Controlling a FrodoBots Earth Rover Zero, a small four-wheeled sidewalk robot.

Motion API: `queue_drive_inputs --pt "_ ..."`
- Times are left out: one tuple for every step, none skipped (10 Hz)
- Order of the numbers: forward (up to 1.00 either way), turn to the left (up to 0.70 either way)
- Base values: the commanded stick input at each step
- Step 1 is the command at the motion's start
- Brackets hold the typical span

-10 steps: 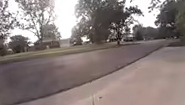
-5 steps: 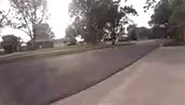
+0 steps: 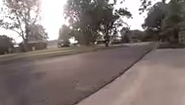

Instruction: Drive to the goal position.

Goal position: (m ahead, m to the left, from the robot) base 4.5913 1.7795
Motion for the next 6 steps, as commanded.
queue_drive_inputs --pt "0.7 0.0" --pt "0.7 0.0" --pt "0.7 0.0" --pt "0.7 0.0" --pt "0.7 0.0" --pt "0.7 0.0"
